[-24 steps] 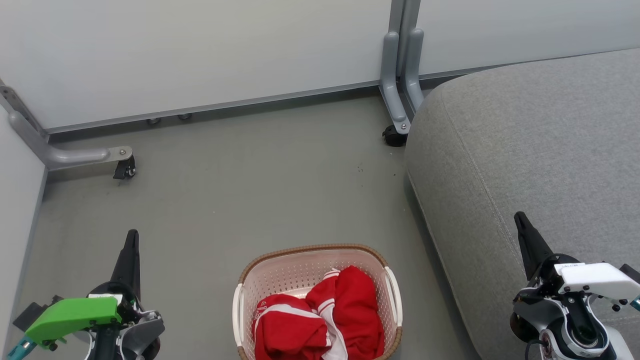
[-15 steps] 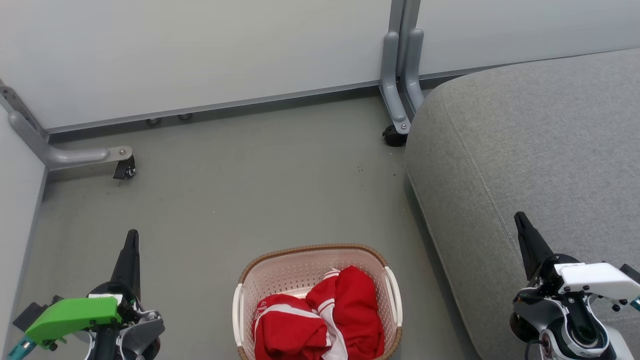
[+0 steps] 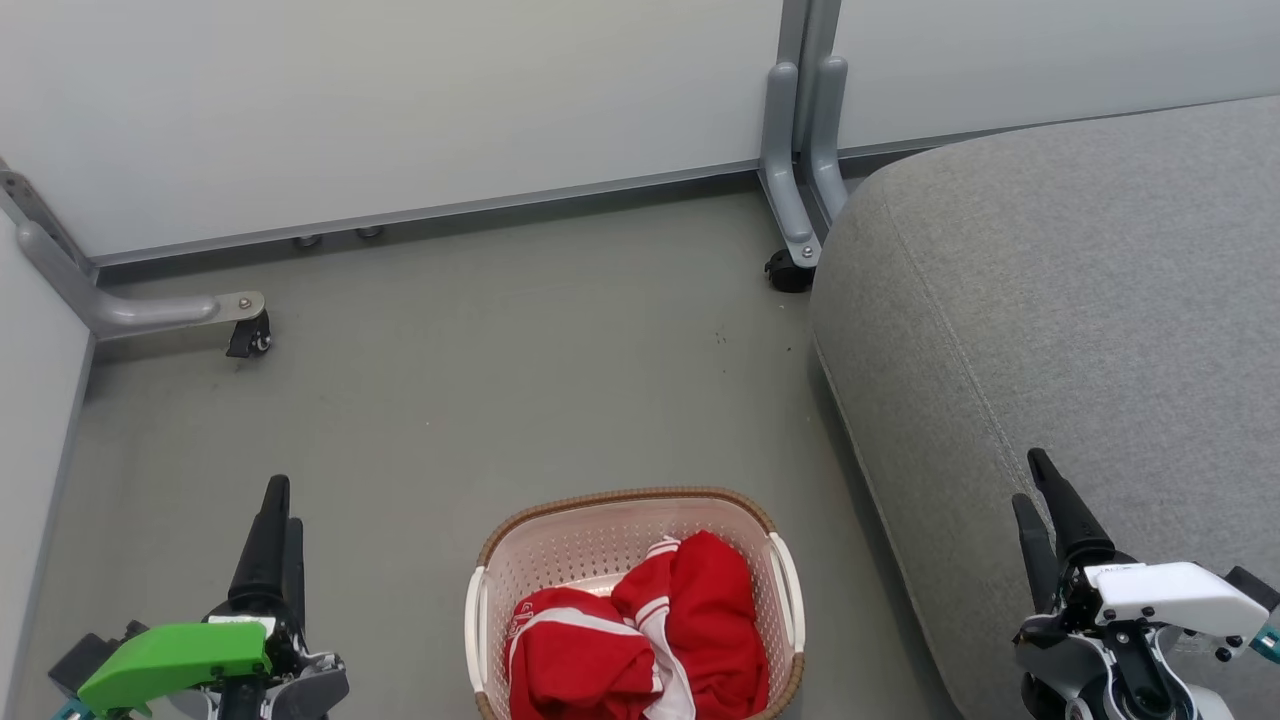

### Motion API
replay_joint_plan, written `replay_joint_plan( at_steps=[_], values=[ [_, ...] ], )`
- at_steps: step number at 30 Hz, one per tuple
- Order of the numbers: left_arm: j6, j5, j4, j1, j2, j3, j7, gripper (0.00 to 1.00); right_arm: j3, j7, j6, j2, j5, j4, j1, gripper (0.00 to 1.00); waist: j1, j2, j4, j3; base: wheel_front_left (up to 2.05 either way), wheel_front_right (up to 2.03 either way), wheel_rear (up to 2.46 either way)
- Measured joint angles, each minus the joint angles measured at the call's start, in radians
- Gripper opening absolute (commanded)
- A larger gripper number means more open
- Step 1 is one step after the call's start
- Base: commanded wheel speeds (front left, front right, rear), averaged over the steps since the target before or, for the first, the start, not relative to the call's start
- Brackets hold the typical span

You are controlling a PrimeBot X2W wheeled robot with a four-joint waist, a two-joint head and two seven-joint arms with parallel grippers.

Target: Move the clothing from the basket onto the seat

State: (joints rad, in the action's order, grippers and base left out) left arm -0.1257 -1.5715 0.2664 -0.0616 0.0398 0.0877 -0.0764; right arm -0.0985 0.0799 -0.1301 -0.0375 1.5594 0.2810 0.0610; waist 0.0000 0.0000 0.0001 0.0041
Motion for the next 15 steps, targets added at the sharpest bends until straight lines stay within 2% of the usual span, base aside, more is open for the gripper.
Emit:
replay_joint_plan(
  at_steps=[15],
  values=[
    [0.013, 0.336, -0.086, 0.017, 0.001, -0.032, 0.067, 1.0, 0.026, -0.067, 0.0, -0.001, -0.378, -0.085, -0.018, 1.0, 0.0, 0.0, 0.001, 0.004, 0.0, 0.0, 0.0]
  ],
)
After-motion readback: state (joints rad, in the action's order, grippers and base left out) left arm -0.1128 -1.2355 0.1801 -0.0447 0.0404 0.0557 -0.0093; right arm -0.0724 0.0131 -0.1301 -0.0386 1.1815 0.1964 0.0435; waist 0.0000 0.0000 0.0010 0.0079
